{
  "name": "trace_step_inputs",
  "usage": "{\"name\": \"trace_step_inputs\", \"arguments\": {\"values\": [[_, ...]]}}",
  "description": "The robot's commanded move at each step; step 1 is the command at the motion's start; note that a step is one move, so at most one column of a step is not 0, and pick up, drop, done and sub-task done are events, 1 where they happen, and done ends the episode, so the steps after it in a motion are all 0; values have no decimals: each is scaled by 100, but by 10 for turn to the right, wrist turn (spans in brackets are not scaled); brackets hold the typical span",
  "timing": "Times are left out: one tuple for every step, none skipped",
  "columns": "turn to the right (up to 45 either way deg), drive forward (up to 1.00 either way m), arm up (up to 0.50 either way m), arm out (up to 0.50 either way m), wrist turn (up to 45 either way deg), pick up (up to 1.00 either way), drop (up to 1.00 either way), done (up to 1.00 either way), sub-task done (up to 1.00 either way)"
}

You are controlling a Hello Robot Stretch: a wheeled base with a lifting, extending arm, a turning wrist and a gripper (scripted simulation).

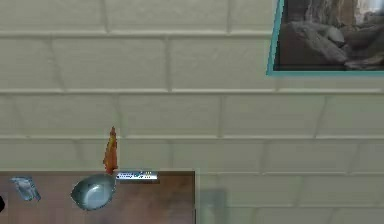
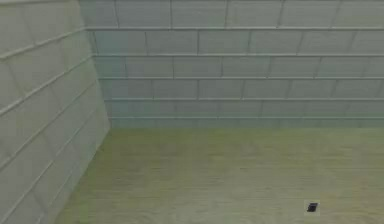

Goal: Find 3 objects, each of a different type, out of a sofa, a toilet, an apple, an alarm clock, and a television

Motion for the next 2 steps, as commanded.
{"name": "trace_step_inputs", "arguments": {"values": [[-450,0,0,0,0,0,0,0,0],[0,0,0,0,0,0,0,0,100]]}}
